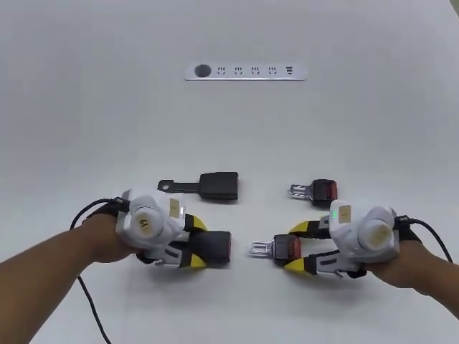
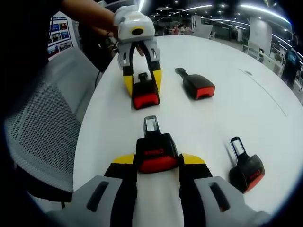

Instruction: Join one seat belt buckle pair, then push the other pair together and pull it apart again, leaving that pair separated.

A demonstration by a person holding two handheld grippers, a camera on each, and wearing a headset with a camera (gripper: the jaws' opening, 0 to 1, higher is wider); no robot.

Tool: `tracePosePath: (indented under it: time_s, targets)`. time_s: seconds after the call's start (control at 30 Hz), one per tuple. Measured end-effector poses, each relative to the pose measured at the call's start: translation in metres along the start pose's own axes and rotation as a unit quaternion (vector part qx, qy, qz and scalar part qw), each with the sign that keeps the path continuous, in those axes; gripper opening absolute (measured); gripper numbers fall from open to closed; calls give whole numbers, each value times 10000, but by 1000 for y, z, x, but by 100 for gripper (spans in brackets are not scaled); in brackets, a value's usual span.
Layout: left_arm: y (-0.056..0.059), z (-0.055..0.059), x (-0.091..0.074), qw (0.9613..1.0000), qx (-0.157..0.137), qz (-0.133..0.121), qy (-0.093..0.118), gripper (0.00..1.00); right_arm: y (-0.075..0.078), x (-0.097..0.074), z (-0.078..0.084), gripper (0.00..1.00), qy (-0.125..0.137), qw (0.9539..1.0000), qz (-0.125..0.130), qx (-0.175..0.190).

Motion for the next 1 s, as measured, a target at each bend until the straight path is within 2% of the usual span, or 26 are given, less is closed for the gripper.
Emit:
tracePosePath:
  time_s: [0.1,0.27,0.43,0.67,0.7,0.83,1.0]
  targets:
    - [0,0,1,10000,55,-17,-70,34,0,6,-5,33,8,10000,-2,-22]
    - [0,0,1,10000,23,-47,-67,34,1,16,-8,33,26,10000,-26,-60]
    - [0,0,1,9999,-5,-72,-77,34,-5,26,-17,33,67,9999,-72,-113]
    - [1,-3,4,10000,-44,-57,-68,34,-6,31,-20,33,101,9998,-112,-152]
    - [0,-2,4,9999,5,-67,-136,34,-6,32,-19,33,71,9997,-108,-187]
    - [-1,-2,4,10000,-20,-42,-72,34,-7,31,-18,33,113,9997,-113,-167]
    - [-2,-1,5,9999,69,-19,-149,34,-5,33,-19,33,72,9998,-133,-152]
Point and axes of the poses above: the centre of the closed fingertips' face, and the gripper's own axes: x roughly forward along the fingers, y roughly to its right, z roughly out of its underside, the point moved 1 cm from there along -x, roughly backward along the fingers
